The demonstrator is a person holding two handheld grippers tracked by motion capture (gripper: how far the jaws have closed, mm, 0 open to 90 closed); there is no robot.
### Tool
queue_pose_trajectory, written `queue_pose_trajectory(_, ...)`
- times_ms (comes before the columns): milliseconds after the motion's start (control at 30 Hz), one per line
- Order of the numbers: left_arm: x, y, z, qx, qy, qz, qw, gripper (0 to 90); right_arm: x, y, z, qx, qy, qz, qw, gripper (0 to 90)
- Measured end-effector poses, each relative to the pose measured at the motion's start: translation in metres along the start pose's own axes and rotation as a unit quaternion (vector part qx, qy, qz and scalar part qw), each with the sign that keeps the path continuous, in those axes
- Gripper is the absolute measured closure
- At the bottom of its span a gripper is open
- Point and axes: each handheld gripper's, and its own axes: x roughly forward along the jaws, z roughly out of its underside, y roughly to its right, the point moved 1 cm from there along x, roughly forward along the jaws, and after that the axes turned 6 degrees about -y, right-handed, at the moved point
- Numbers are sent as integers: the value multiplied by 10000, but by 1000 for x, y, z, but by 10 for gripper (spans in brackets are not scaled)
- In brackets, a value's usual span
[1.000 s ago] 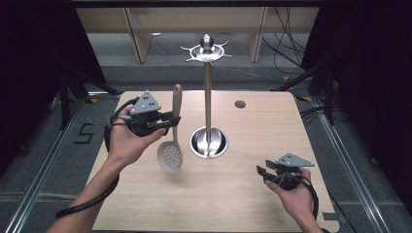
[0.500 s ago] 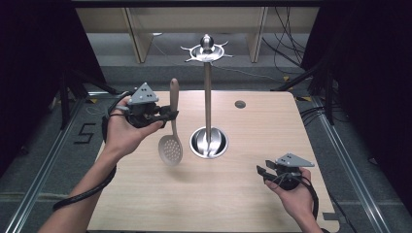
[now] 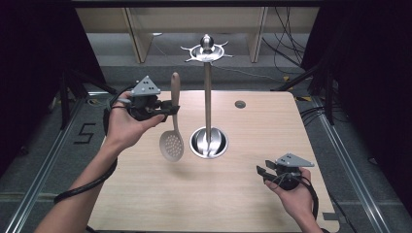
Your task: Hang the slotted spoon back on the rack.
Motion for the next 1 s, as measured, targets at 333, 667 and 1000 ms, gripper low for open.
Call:
queue_pose_trajectory(333, 0, -5, -6, -58, -78, 42, 9999, 731, 0, 0, 0, 7, -80, -28, 10000, 563)
queue_pose_trajectory(667, 0, -10, -11, -71, -78, 97, 9999, 732, 0, 0, 0, 43, -80, -48, 9999, 564)
queue_pose_trajectory(1000, 1, -13, -16, -72, -90, 137, 9998, 731, 0, -1, 0, 63, -109, -46, 9999, 563)
